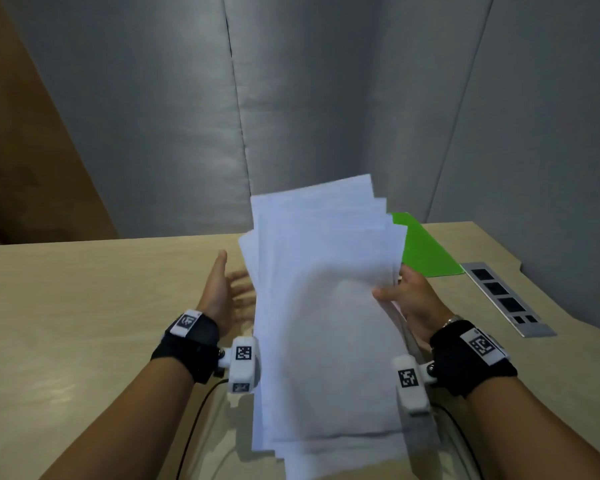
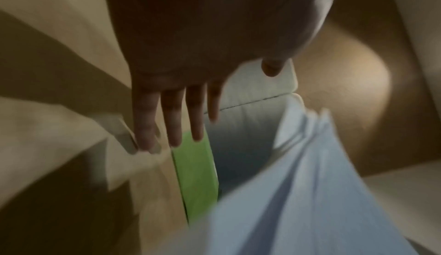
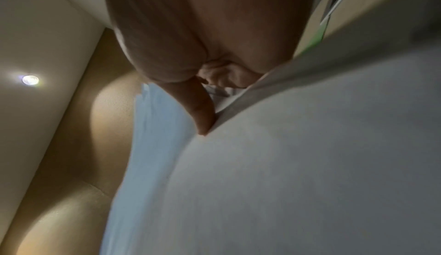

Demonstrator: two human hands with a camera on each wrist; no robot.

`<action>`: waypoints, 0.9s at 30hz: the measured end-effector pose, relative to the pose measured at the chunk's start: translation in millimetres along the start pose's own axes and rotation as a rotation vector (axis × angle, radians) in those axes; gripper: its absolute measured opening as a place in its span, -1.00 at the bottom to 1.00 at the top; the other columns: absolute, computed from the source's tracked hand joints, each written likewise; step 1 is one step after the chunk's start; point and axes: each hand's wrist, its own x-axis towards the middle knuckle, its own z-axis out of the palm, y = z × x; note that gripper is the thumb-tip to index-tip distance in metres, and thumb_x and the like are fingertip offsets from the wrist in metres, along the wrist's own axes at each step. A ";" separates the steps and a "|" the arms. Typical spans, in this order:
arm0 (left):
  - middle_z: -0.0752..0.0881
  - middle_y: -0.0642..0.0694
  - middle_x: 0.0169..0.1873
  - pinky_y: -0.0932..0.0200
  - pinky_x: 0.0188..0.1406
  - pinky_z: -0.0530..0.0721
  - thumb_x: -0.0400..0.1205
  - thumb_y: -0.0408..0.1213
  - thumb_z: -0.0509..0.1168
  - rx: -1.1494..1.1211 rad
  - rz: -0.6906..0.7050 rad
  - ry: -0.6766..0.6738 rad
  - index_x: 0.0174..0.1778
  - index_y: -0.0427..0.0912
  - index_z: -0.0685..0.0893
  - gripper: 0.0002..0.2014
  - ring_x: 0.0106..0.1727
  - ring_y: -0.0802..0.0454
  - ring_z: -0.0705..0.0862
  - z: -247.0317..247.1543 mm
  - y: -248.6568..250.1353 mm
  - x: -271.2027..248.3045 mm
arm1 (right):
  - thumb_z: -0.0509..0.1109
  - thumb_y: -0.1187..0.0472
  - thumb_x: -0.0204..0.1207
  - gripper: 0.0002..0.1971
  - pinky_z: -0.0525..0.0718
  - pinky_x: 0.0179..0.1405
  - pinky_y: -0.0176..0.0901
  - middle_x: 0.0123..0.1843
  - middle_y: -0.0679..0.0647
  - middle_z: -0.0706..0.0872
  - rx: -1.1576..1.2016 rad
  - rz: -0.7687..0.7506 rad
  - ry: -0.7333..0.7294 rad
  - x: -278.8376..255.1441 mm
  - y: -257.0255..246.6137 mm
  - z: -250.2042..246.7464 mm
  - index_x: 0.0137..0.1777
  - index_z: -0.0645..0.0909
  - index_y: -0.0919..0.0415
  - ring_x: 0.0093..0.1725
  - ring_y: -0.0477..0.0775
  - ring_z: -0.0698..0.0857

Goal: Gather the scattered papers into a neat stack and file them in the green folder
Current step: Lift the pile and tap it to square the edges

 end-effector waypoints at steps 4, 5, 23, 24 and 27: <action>0.81 -0.20 0.18 -0.14 0.14 0.60 0.47 0.63 -0.02 -0.115 -0.188 -0.439 0.28 -0.11 0.82 -0.05 0.10 -0.23 0.77 8.1 -12.3 -13.7 | 0.34 0.67 0.42 -0.51 0.80 -0.10 -0.17 0.00 0.10 0.86 0.122 -0.060 -0.012 4.5 -22.4 2.6 0.31 0.61 0.32 -0.06 0.06 0.83; 0.84 -0.20 0.12 -0.11 0.11 0.64 0.52 0.58 0.00 -0.110 -0.178 -0.493 0.21 -0.08 0.83 -0.13 0.08 -0.22 0.80 16.8 -9.5 -21.7 | 0.33 0.67 0.43 -0.50 0.80 -0.08 -0.16 0.06 0.13 0.85 0.134 -0.067 -0.016 4.8 -29.4 3.3 0.34 0.59 0.32 -0.02 0.08 0.83; 0.86 0.12 -0.04 0.25 -0.22 0.76 0.49 -0.59 0.46 0.201 0.841 -0.115 0.20 -0.08 0.71 -0.57 -0.04 0.14 0.85 67.4 45.1 -69.4 | 0.26 0.70 0.38 -0.57 0.67 -0.31 -0.32 -0.17 0.00 0.74 0.117 -0.552 0.297 -35.5 -94.9 47.1 0.15 0.59 0.30 -0.31 -0.17 0.69; 0.86 0.07 0.02 0.20 -0.18 0.78 0.48 -0.58 0.48 0.208 0.822 -0.102 0.25 -0.11 0.70 -0.54 0.01 0.08 0.85 65.5 39.0 -66.4 | 0.26 0.70 0.36 -0.56 0.67 -0.30 -0.32 -0.14 0.05 0.74 0.114 -0.520 0.289 -35.4 -90.4 47.6 0.18 0.58 0.33 -0.30 -0.19 0.71; 0.84 0.02 0.12 0.10 -0.11 0.81 0.47 -0.56 0.52 0.214 0.795 -0.099 0.29 -0.04 0.66 -0.48 0.06 0.07 0.84 63.6 34.9 -63.3 | 0.26 0.71 0.35 -0.53 0.70 -0.28 -0.30 -0.03 0.15 0.74 0.119 -0.460 0.261 -34.9 -85.7 48.5 0.22 0.55 0.34 -0.25 -0.18 0.72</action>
